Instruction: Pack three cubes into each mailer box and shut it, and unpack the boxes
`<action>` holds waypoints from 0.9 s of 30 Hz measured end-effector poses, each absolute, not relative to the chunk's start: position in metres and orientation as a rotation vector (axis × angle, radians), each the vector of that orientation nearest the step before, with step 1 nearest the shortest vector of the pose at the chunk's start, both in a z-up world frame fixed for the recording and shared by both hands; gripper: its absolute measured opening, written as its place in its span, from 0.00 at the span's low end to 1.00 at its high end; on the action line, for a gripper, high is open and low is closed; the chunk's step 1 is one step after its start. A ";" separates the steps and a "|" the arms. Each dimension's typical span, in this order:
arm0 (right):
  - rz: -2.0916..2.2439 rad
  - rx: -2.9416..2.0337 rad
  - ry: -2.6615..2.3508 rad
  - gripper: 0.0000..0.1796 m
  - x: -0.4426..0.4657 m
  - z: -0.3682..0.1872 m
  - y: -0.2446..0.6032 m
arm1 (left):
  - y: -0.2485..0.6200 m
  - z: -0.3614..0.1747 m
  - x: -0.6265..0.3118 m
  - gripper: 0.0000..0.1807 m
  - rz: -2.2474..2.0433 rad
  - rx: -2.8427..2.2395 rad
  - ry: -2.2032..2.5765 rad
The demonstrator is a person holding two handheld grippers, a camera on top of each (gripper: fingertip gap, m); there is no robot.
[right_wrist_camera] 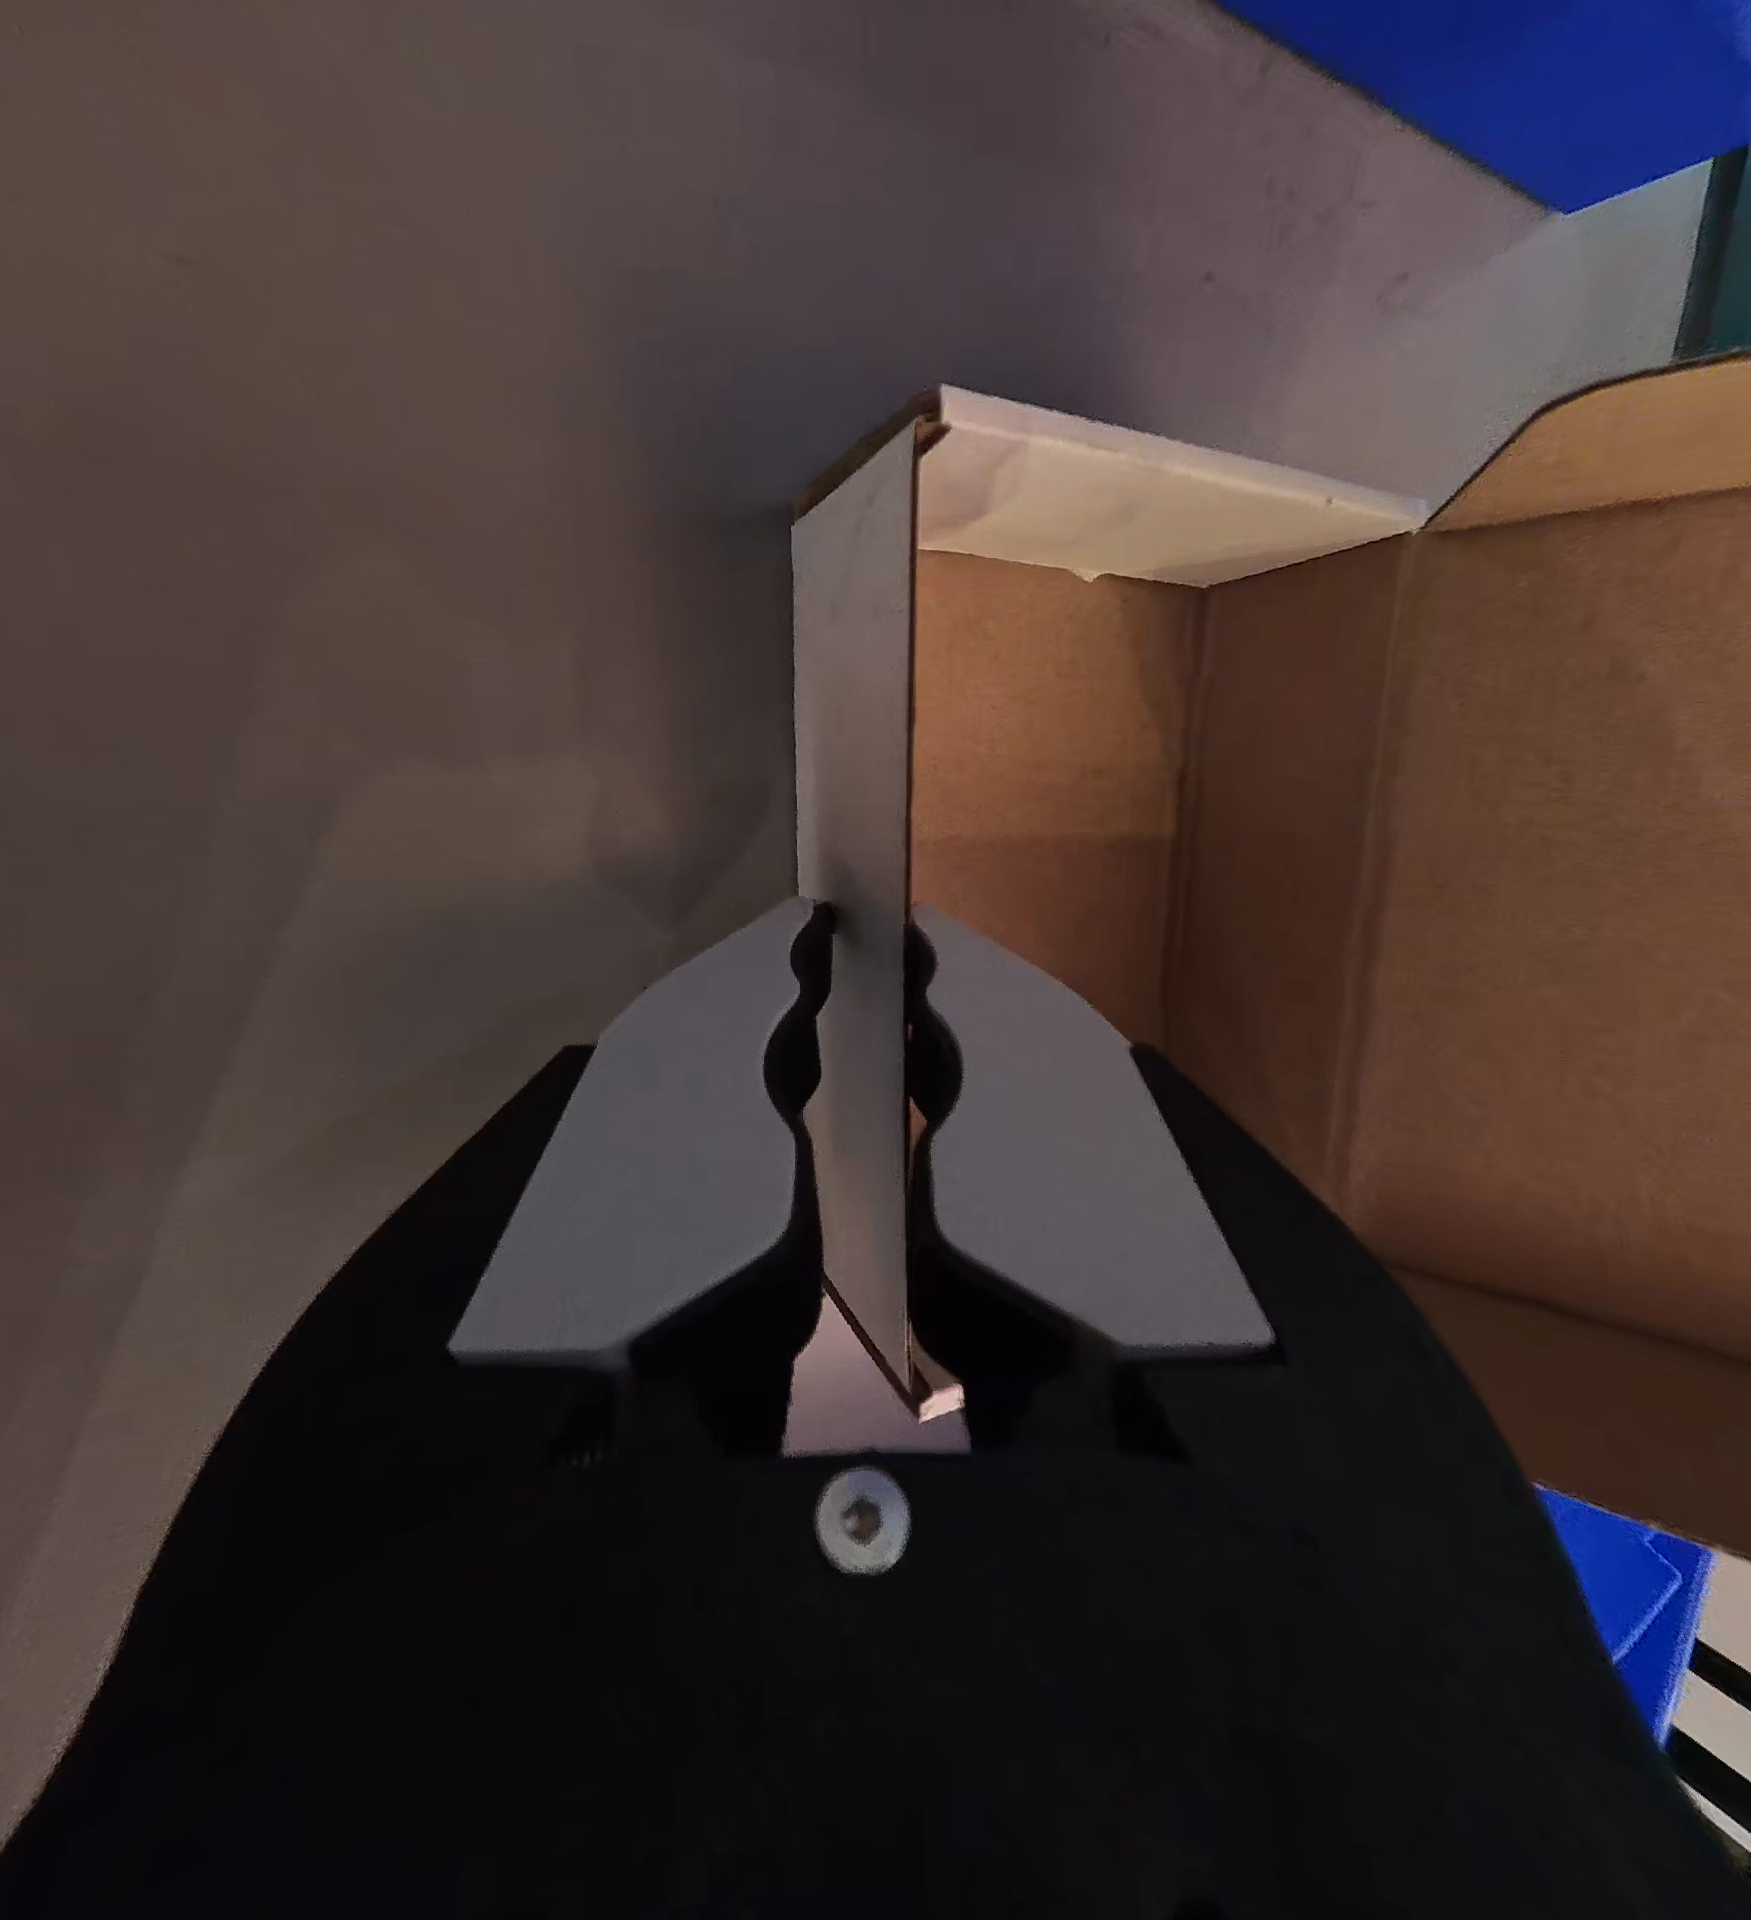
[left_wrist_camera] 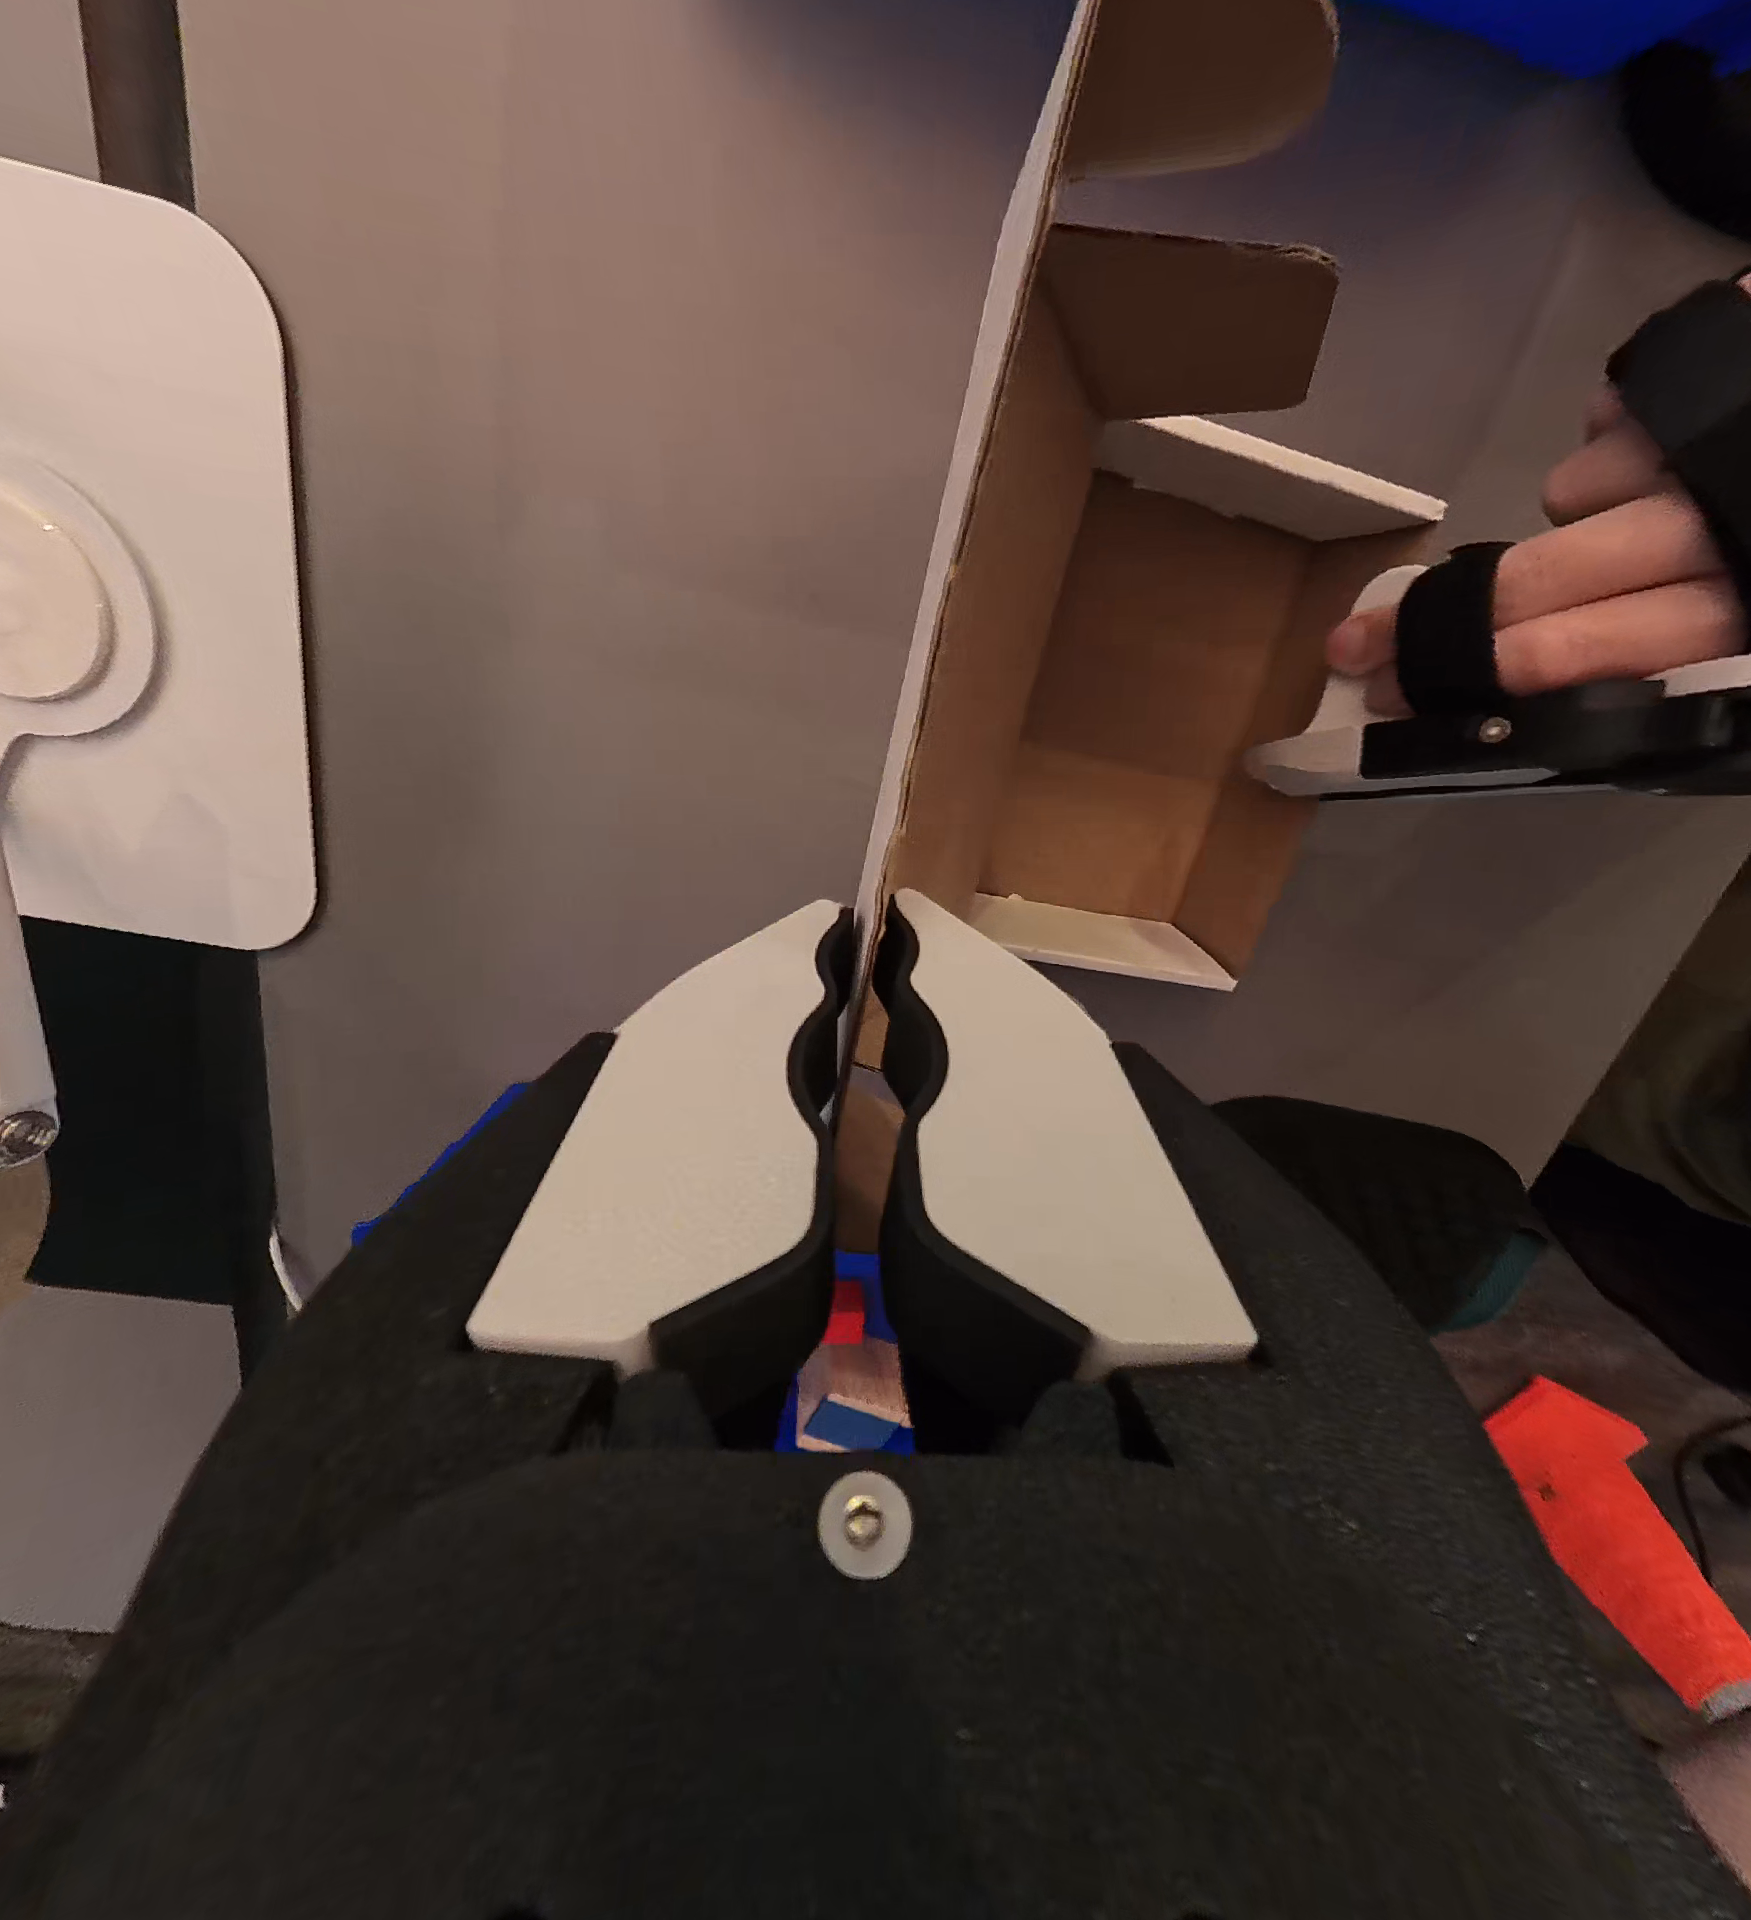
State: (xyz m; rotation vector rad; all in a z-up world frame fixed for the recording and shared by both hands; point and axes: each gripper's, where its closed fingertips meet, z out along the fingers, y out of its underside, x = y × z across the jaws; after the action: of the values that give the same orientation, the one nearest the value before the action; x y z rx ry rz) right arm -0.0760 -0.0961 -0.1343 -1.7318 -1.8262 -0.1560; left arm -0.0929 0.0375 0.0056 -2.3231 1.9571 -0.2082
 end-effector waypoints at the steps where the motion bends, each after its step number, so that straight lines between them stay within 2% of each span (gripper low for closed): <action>1: -0.159 -1.732 -1.824 0.07 -0.076 -0.134 -0.096 | 0.041 0.004 -0.093 0.02 -0.187 -2.313 1.949; 13: -0.234 -1.695 -1.779 0.10 -0.079 -0.133 -0.089 | 0.086 -0.041 -0.081 0.02 0.334 -2.028 1.839; 27: -0.267 -1.661 -1.748 0.11 -0.078 -0.132 -0.083 | 0.110 -0.089 -0.083 0.03 0.432 -2.105 1.746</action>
State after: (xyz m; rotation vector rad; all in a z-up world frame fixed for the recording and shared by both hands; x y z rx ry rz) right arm -0.0785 -0.0835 -0.1324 -1.6614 -1.7479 -0.2666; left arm -0.0828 0.1096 -0.0889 -2.1046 1.7463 0.4316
